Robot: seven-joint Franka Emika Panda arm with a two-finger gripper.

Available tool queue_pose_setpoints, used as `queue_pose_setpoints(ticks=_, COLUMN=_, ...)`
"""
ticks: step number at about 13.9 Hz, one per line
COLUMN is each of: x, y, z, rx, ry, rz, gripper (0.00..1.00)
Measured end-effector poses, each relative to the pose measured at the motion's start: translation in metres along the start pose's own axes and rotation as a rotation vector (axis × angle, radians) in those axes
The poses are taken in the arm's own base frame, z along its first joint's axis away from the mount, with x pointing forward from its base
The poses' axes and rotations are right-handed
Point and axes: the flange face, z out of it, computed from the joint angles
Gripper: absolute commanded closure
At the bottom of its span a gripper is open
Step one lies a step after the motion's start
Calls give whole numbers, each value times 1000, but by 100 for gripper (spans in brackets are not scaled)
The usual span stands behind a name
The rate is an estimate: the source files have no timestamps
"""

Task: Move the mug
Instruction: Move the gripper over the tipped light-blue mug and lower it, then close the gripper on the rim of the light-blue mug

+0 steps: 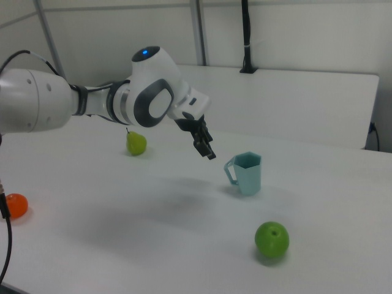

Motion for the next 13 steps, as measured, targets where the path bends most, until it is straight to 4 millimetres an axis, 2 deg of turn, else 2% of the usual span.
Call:
queue_pose_setpoints(ticks=3, x=1, y=10, z=25, rx=-27, ry=-7, rz=7, gripper=27)
queue_pose_setpoints(ticks=7, x=11, y=20, z=48, rx=-9, ry=32, rz=20, gripper=27)
queue_pose_setpoints(ticks=13, x=6, y=25, z=71, rx=-32, ry=25, rz=14, gripper=27)
